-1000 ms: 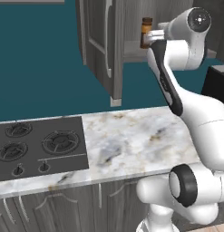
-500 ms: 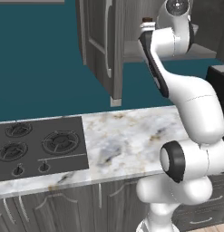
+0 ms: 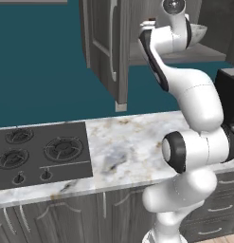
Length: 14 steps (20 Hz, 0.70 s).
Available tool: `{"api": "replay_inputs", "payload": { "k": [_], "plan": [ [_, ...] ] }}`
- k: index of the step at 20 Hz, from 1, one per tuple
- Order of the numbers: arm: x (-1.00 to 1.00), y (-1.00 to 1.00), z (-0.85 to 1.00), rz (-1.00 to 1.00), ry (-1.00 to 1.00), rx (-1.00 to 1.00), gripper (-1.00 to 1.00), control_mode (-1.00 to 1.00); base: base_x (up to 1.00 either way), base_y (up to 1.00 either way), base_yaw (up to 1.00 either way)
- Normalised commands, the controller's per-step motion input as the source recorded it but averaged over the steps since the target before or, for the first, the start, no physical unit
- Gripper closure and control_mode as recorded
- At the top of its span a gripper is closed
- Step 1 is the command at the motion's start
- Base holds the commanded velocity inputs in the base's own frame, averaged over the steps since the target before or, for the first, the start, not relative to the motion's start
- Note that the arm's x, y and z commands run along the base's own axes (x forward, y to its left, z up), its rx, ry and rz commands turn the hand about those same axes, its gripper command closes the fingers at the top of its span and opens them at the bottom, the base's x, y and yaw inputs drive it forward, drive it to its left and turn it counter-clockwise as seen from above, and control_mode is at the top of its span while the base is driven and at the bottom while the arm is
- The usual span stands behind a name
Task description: Take the cinnamon bottle from the cabinet and place it on the dining table, next to the plate with the cupcake. Then take the chocolate from the dining counter and place it on the cupcake plate.
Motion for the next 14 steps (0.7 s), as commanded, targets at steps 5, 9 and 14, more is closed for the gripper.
{"api": "replay_inputs", "payload": {
  "k": [5, 9, 14],
  "plan": [
    [0.52, -0.08, -0.03, 0.03, -0.01, 0.00, -1.00, -1.00, 0.00, 0.00, 0.00],
    [0.46, -0.15, -0.01, 0.04, -0.01, 0.00, -1.00, -1.00, 0.00, 0.00, 0.00],
    [0.36, -0.07, -0.01, 0.04, -0.01, 0.00, -1.00, -1.00, 0.00, 0.00, 0.00]
  ]
}}
